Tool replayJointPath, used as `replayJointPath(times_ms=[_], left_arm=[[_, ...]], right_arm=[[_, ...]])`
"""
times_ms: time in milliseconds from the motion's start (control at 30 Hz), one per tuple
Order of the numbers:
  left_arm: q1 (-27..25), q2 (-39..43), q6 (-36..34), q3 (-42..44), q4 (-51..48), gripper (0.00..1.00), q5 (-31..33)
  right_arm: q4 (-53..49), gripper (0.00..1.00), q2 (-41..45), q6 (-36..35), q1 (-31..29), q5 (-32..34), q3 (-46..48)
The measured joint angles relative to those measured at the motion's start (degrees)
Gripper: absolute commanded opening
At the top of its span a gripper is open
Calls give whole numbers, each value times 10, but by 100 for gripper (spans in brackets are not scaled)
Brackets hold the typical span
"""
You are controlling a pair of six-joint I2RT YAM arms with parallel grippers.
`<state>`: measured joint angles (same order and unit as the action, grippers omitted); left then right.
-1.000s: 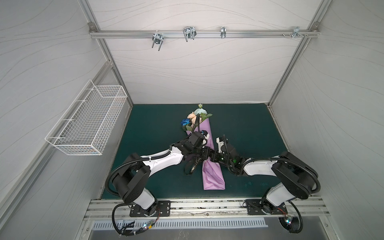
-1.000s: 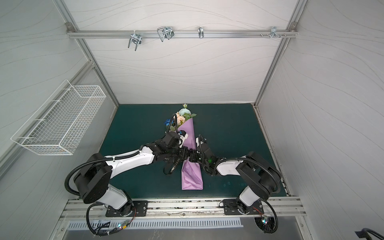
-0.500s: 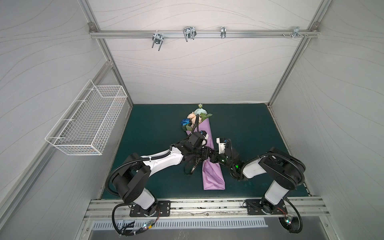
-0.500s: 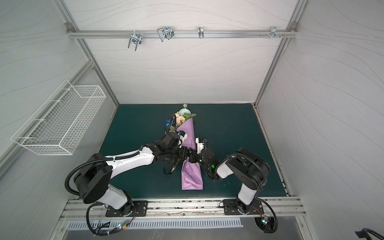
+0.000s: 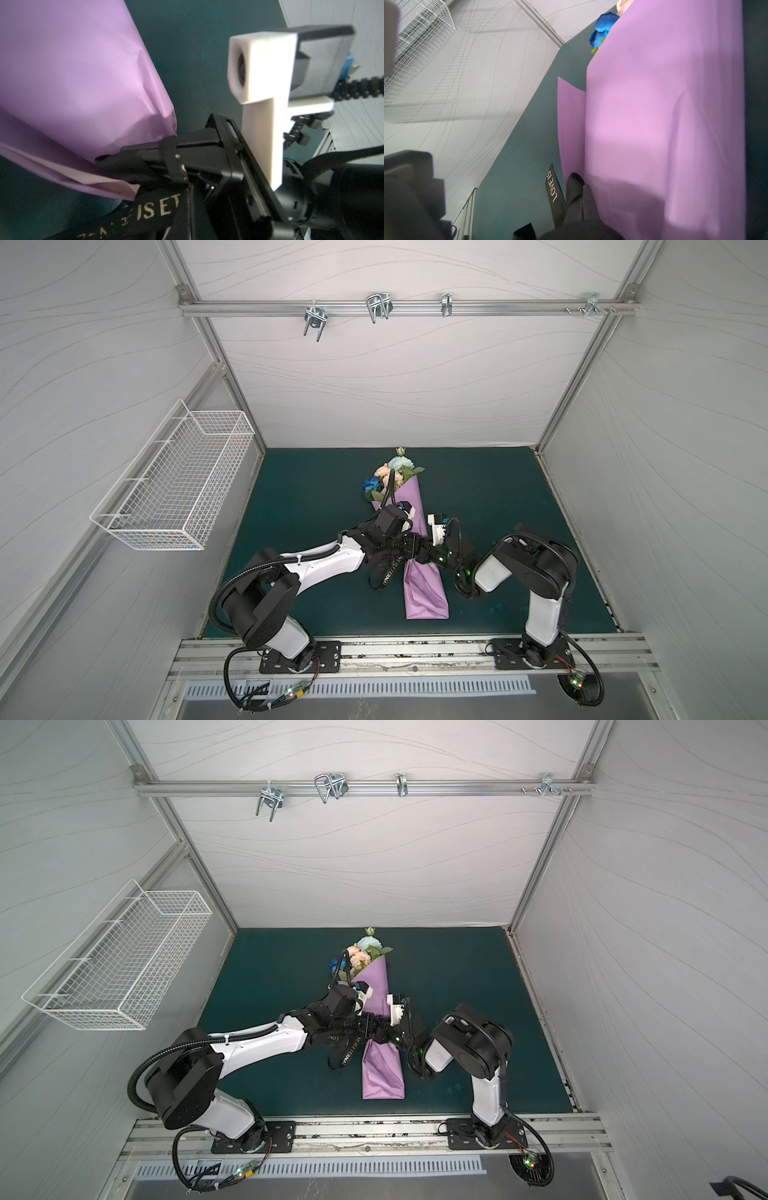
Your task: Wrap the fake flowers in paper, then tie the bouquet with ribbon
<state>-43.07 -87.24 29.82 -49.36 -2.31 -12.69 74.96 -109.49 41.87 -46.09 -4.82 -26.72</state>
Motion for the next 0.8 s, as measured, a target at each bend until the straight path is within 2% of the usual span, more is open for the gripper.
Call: replayJointPath(times_ms=[100, 167, 400, 667, 800], left_arm=[[1, 9, 5, 8, 3, 0, 2], [2, 14, 6, 10, 2, 12, 5], [19, 28, 28, 23, -9, 40, 14], [53, 85, 46, 41, -43, 45, 16], [69, 122, 59, 41, -49, 47, 40]], right_arm=[[5, 0, -4, -5, 0, -4, -10], [9, 0, -4, -11, 0, -5, -13], [17, 0, -4, -28, 1, -3, -15], [18, 0, -4, -43, 1, -2, -28], [18, 0, -5, -44, 1, -2, -33]])
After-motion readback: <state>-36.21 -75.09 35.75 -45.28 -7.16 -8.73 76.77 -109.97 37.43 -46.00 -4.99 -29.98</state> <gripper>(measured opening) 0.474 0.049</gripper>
